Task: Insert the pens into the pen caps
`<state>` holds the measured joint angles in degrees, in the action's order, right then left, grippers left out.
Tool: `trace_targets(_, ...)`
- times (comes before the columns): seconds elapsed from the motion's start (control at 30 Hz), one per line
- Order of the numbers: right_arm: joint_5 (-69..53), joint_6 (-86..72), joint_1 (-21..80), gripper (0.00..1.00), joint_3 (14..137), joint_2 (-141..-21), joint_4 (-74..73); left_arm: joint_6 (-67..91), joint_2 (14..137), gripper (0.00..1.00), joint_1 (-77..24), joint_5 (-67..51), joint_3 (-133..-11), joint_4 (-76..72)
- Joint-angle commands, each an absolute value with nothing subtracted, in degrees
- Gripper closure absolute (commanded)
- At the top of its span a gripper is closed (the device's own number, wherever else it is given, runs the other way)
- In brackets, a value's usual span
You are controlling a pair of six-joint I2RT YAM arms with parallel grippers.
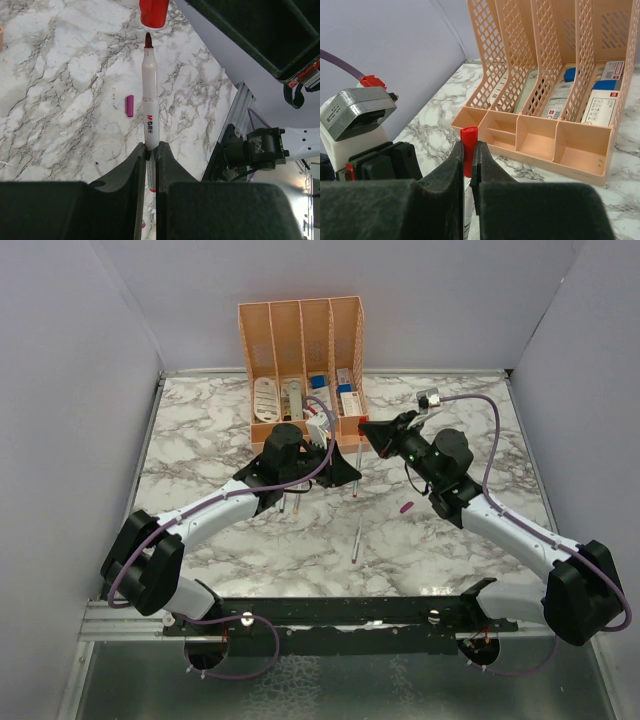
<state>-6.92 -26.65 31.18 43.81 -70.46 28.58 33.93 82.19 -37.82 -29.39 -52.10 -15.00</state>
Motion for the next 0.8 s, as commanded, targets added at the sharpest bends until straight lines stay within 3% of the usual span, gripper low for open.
trace_targets(0.0, -7.9, -25.5, 31.7, 0.99, 42.9, -68.9, 29.8, 34.4, 81.9, 1.0, -37.7, -30.2, -54.1, -17.4)
trace_targets(0.77, -9.6, -26.4, 32.7, 0.99, 41.5, -69.5, 27.0, 34.0, 82.0, 1.0, -37.7, -27.7, -54.8, -18.0)
